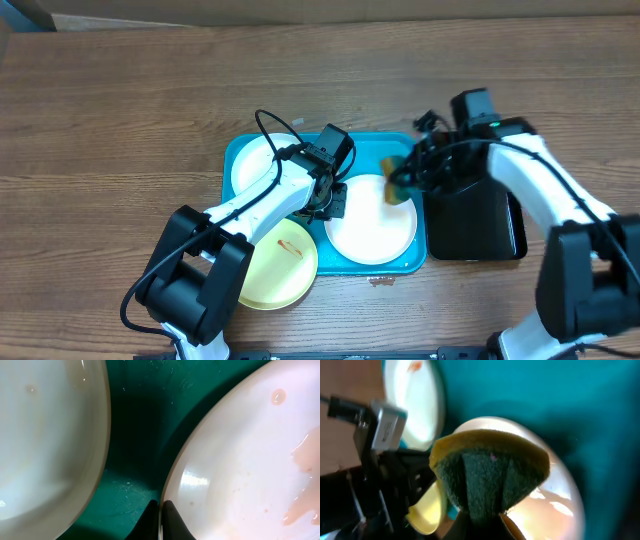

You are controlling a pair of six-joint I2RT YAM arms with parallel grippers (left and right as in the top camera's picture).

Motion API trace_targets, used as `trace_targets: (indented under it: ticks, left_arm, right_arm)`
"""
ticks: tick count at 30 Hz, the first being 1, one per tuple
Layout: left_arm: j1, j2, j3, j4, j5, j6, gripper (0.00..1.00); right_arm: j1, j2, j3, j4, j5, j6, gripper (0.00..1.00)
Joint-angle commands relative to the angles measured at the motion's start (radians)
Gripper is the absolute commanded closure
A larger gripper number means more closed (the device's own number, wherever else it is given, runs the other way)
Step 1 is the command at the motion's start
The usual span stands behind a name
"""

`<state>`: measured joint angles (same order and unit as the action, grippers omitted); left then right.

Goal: Clean dirty plates on tray and stack at the side
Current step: 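Carry the sponge with the right gripper back into the black tray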

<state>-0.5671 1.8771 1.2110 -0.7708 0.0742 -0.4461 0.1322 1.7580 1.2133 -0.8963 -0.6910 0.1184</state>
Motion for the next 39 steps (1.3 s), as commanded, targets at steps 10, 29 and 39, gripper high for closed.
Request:
trace_targets:
  ticks: [10, 29, 39]
  left_arm:
    - [0.004, 0.016, 0.014, 0.018, -0.014, -0.014, 0.94]
    - [0.004, 0.016, 0.014, 0.024, -0.015, -0.014, 0.87]
    - [0.004, 0.016, 0.014, 0.024, -0.014, -0.015, 0.77]
  right_arm:
    - [-0.113, -0.047, -0.013, -0.054, 0.743, 0.039, 0.96]
    - [-0.113, -0.047, -0.129, 0.083, 0.742, 0.039, 0.53]
    - [-0.223, -0.047, 0.087, 0.022, 0.707, 0.07, 0.3]
